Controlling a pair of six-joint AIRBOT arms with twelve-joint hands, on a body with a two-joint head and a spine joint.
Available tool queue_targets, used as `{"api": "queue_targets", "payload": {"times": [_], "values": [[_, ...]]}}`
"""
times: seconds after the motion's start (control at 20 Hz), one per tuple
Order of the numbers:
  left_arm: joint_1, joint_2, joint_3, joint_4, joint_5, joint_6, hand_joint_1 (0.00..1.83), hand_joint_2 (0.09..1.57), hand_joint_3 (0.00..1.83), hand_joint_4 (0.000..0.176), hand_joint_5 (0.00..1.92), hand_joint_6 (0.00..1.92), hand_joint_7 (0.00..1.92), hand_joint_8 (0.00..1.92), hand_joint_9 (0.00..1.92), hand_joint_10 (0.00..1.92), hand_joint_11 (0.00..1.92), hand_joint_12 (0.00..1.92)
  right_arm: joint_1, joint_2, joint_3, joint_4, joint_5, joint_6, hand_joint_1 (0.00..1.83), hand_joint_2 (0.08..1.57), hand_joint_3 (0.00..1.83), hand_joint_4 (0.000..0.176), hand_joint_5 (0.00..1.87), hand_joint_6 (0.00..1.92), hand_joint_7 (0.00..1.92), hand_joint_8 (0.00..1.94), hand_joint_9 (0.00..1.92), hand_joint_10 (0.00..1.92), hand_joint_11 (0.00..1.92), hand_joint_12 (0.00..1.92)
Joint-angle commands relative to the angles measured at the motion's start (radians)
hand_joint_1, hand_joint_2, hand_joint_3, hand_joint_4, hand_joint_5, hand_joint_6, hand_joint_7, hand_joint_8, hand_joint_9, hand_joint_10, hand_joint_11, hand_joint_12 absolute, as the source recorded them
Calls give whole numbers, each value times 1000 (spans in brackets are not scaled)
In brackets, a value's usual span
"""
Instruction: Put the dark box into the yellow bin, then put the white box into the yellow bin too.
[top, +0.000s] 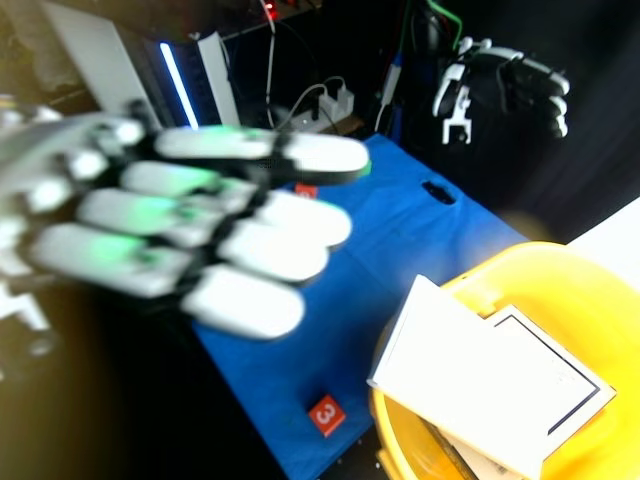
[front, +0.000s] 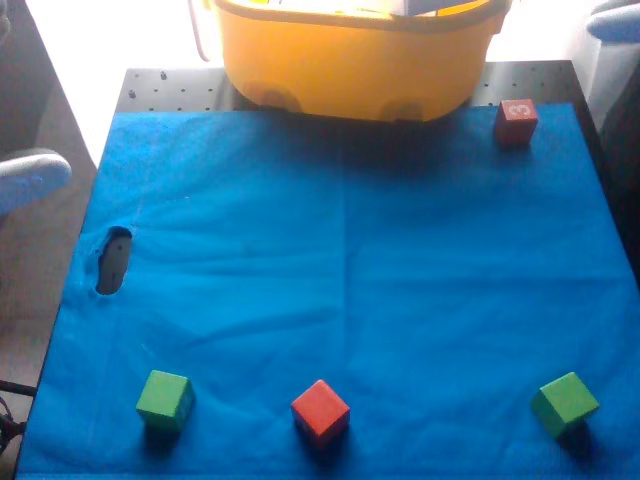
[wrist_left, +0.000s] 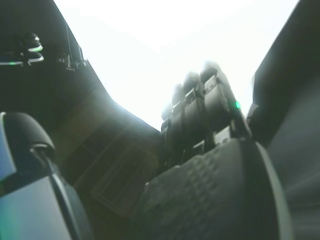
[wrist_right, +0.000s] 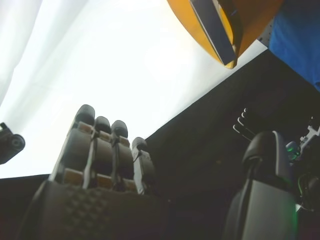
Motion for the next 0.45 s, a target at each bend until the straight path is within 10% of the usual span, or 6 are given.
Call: {"api": "queue_targets", "payload": {"times": [0.0,0.1,0.4], "values": [[-5,23,-3,-21,-119,-5,1006,777,12,65,228,7,314,8,277,3,190,12,9,13,-14,2,124,-3,721,804,5,176,0,0,90,3,66,1,16,0],[-5,56,-21,-12,-120,16,1007,776,4,104,285,9,367,8,301,5,193,12,10,46,-32,-1,129,-3,731,794,0,176,0,0,107,9,70,5,29,7],[-49,89,-33,36,-120,38,984,854,8,66,382,8,416,7,338,7,238,27,42,149,-126,-77,131,-63,546,841,5,168,40,4,237,9,177,7,64,17]]}}
